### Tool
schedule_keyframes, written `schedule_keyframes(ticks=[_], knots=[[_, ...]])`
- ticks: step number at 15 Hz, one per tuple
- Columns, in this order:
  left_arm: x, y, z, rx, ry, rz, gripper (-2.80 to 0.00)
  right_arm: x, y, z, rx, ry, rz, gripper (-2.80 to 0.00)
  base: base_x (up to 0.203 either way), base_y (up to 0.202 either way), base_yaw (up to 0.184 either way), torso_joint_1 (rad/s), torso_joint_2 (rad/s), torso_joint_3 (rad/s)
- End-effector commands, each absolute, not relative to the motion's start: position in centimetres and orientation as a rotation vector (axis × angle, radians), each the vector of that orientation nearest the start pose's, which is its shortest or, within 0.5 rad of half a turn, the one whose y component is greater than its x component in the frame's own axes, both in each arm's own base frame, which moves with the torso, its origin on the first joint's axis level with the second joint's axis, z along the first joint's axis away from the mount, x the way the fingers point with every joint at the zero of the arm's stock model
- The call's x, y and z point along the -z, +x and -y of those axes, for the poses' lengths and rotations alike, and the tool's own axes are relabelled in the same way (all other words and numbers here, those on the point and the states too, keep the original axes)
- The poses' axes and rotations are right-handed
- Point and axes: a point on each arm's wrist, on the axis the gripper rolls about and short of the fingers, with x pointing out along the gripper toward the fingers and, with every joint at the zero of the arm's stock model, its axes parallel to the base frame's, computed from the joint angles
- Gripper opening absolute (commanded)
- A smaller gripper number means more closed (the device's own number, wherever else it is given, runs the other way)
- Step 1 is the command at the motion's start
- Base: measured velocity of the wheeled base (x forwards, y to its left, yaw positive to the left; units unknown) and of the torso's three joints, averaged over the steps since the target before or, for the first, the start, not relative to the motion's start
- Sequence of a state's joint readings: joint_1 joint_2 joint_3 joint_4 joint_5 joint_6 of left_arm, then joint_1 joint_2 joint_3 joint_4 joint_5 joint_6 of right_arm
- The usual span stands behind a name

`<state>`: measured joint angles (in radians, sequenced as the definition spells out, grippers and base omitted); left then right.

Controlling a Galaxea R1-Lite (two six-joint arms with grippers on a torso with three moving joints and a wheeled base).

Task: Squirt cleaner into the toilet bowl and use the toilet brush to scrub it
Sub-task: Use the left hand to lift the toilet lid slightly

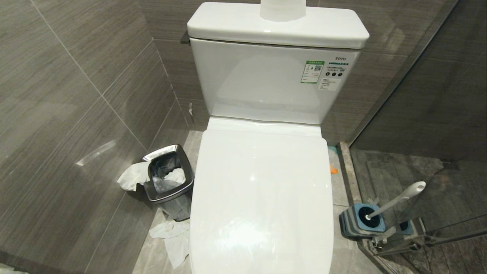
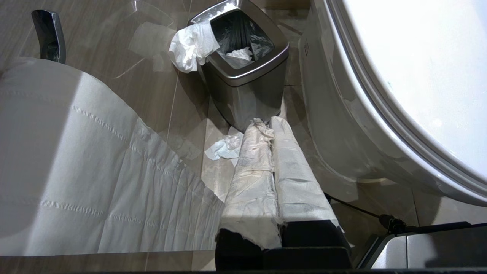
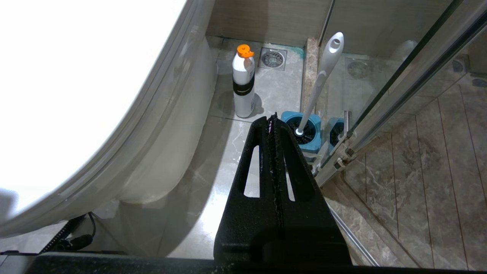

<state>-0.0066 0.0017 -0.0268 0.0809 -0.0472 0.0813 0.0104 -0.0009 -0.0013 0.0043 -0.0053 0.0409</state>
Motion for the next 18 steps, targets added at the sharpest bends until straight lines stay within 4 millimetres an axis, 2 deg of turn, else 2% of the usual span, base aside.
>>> schedule_keyframes(ticks=[1, 18], knots=[[-7.49, -2.49, 0.09, 0.056, 0.08, -0.055, -2.8, -7.5, -2.28, 0.03, -0.005, 0.041, -0.005, -2.8, 0.0, 0.0, 0.0, 0.0, 0.0, 0.0], [-7.49, -2.49, 0.1, 0.058, 0.094, -0.054, -2.8, -7.5, -2.28, 0.04, -0.005, 0.041, -0.005, -2.8, 0.0, 0.0, 0.0, 0.0, 0.0, 0.0]])
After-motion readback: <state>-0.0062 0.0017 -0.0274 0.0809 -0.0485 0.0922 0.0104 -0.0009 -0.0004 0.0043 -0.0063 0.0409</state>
